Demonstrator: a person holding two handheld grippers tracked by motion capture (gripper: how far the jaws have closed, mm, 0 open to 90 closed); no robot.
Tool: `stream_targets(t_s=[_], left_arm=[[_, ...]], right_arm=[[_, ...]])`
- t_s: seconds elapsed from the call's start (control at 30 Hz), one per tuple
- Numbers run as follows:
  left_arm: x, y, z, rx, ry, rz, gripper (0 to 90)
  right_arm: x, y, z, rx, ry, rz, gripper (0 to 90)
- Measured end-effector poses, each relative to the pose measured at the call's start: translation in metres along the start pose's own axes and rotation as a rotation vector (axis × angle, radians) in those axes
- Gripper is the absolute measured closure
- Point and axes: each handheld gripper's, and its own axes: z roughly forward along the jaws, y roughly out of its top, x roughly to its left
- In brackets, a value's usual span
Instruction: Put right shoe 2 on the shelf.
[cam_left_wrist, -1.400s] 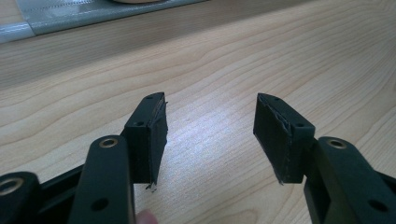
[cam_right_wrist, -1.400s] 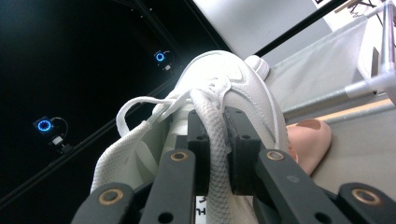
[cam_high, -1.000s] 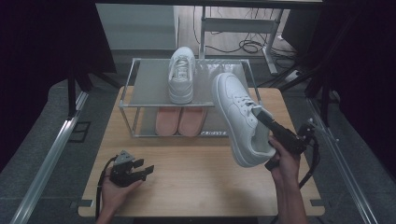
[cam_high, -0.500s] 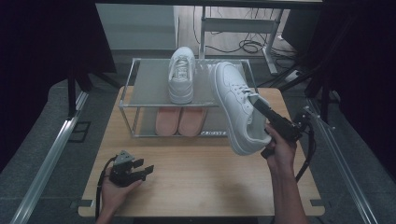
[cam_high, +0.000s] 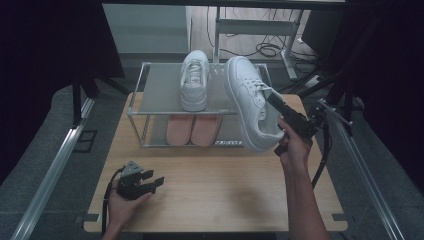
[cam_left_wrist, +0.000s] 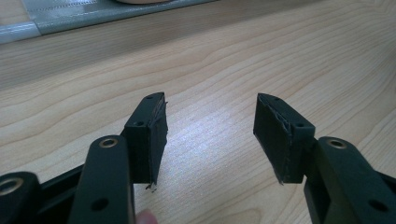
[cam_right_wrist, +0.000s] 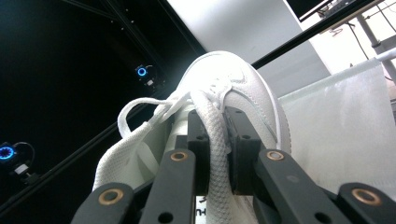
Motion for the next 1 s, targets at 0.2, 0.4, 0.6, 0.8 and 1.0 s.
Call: stream_targets(t_s=[0.2, 0.4, 0.6, 0.8, 1.0], left_arm=[[0.001, 0.000, 0.000, 0.001, -0.003, -0.001, 45.1], [0.001, 0.000, 0.000, 0.003, -0.003, -0.004, 45.1], [0.002, -0.001, 0.000, 0.002, -0.006, -0.004, 45.1], [0.003, -0.001, -0.001, -0.002, -0.005, -0.010, 45.1], [0.004, -0.001, -0.001, -0.002, -0.007, -0.005, 45.1]], right_arm=[[0.004, 0.006, 0.019, 0.013, -0.023, 0.002, 81.3], [0.006, 0.010, 0.037, 0.008, -0.040, 0.017, 81.3], [0.010, 0.016, 0.055, 0.007, -0.066, 0.014, 81.3], [0.013, 0.020, 0.074, 0.013, -0.109, 0.010, 81.3], [0.012, 0.020, 0.096, 0.030, -0.169, 0.016, 81.2]])
